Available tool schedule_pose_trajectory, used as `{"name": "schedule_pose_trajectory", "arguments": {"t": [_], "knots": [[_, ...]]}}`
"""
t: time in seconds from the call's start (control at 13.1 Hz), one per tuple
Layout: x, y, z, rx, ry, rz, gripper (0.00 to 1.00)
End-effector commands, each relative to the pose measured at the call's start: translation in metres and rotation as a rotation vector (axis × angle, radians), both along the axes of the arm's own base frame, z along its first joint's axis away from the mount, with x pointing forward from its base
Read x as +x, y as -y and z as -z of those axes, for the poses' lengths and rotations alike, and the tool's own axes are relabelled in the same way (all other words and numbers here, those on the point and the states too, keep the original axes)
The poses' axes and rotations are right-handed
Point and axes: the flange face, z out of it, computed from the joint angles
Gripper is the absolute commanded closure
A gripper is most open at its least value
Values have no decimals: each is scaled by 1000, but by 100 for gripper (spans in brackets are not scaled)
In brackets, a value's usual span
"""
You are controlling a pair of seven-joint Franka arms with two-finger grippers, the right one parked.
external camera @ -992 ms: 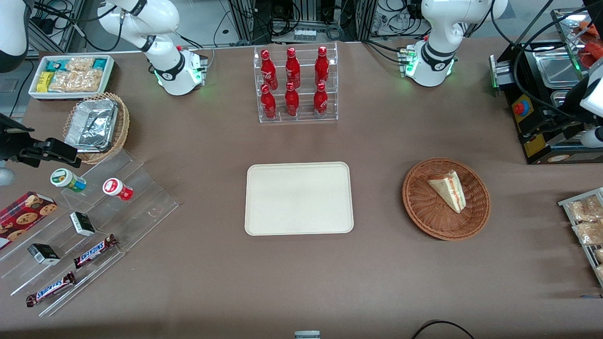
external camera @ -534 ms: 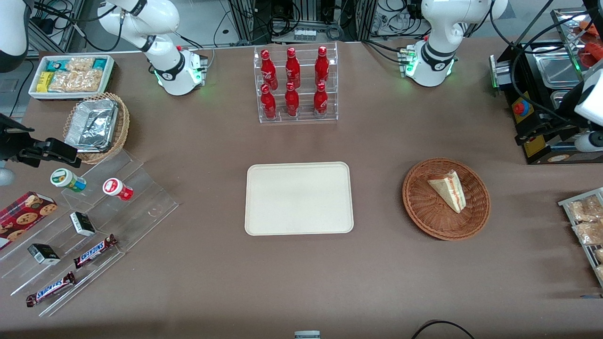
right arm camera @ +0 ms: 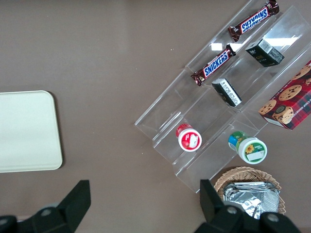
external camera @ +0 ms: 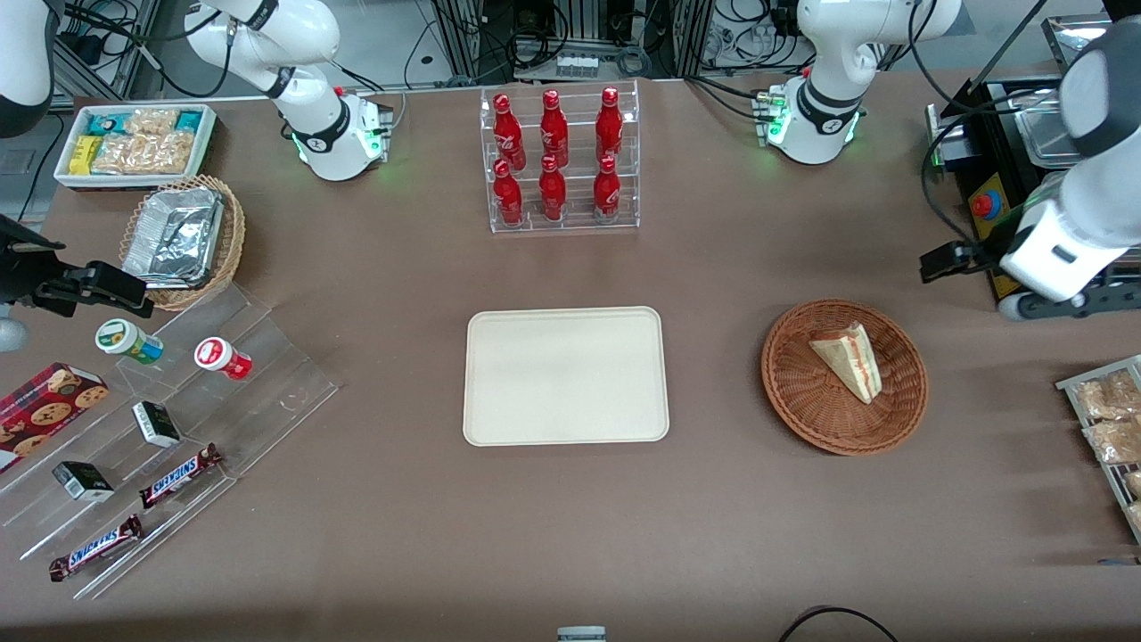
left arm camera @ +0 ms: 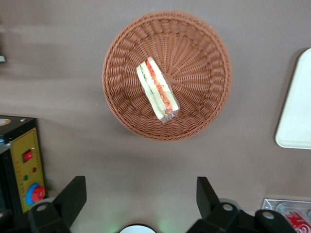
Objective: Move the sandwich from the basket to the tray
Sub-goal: 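Move the left gripper over the wicker basket above the sandwich, then lower the open left gripper around the wrapped sandwich and close it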
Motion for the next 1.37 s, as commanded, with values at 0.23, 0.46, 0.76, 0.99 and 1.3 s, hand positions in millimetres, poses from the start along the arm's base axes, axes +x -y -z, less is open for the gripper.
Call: {"name": "schedule_pose_trajectory", "arguments": {"t": [0.23, 0.46, 0.76, 0.99, 1.3], "knots": [[-13, 0, 86, 2, 53, -102, 0], [-20, -1, 124, 3, 91, -120, 0], [-16, 5, 159, 25, 126, -291, 0], [-11, 20, 174, 38, 144, -410, 0], [-5, 31, 199, 44, 147, -447, 0]]}}
